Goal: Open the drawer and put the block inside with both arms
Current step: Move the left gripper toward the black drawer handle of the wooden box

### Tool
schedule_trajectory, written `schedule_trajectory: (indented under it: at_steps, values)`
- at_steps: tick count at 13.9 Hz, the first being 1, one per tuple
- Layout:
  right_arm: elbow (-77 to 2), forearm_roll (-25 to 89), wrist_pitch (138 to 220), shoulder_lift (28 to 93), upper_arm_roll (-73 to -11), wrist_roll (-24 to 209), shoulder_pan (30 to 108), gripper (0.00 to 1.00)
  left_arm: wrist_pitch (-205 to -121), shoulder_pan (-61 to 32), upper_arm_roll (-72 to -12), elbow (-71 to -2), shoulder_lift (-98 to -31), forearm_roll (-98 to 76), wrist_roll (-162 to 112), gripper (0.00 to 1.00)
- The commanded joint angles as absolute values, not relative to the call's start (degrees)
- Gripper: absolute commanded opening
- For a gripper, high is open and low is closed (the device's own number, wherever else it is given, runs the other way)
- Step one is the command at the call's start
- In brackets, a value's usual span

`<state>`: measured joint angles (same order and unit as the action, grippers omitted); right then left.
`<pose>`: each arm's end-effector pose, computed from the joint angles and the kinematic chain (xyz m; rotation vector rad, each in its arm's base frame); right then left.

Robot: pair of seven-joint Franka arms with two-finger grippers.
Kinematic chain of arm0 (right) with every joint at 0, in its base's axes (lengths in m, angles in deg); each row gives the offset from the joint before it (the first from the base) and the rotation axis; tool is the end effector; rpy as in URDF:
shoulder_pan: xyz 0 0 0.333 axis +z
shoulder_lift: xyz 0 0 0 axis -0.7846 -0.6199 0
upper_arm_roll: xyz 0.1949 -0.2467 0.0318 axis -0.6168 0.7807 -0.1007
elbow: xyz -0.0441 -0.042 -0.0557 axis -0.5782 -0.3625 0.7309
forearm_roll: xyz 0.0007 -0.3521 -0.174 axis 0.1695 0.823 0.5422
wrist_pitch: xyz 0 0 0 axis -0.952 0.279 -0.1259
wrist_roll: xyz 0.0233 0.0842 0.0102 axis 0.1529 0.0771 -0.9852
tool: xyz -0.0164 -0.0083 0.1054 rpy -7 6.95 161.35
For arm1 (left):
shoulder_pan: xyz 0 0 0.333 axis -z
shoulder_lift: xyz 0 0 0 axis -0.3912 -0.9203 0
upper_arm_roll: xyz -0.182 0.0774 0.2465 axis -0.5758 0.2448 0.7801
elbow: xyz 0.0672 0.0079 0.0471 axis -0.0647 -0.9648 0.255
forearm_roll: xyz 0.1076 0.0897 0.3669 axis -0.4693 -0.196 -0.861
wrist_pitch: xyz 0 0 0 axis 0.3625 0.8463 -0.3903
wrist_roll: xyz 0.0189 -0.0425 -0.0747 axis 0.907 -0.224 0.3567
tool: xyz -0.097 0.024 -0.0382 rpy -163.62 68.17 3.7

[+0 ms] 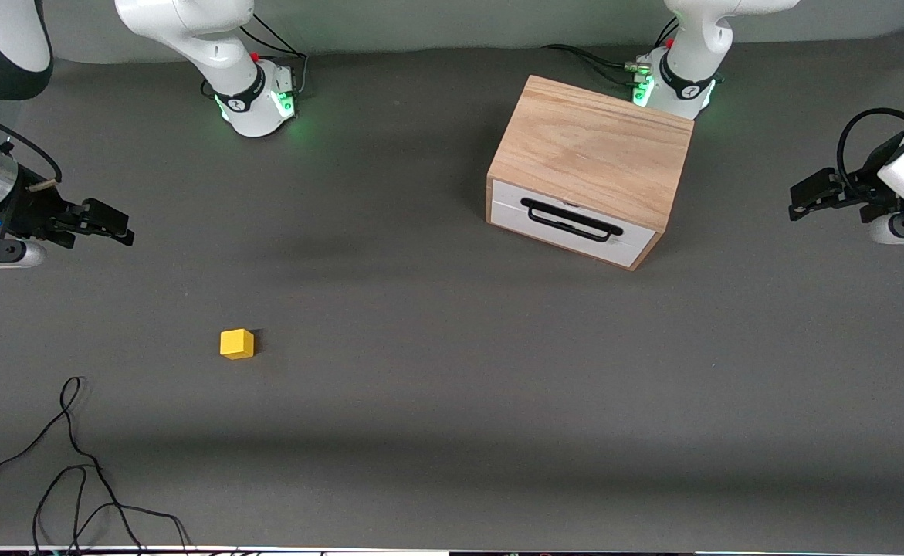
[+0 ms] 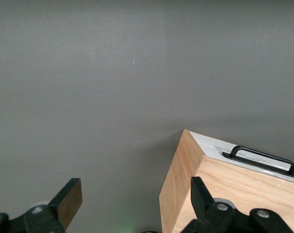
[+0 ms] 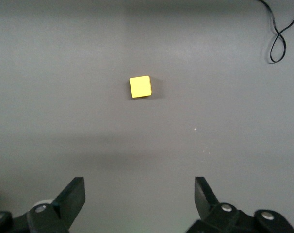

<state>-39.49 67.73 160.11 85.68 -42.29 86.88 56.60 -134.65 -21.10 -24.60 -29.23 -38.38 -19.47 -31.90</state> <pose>0.5497 0.0009 0.5606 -3.1155 0.0288 0.0715 0.5471 -0.0248 0.6045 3.1296 -0.0885 -0.1090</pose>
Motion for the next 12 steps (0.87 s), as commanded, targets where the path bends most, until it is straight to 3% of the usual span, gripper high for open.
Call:
schedule_trajectory:
  at_steps: [1,4,12]
  values:
    - [-38.6,66.7,160.2,83.5,-42.5,85.1,56.3,1.00,-133.0,-20.6,-24.2,-29.6,-37.6,-20.2,-33.2,1.00]
    - [-38.4,66.6,160.3,83.2,-42.4,85.4,56.3,1.00,-131.6,-20.1,-24.9,-29.6,-38.0,-20.5,-29.1,1.00]
    - [-38.5,67.3,162.9,82.9,-42.4,85.5,56.4,1.00,-132.7,-14.9,-37.6,-29.3,-40.9,-19.0,26.5,1.00]
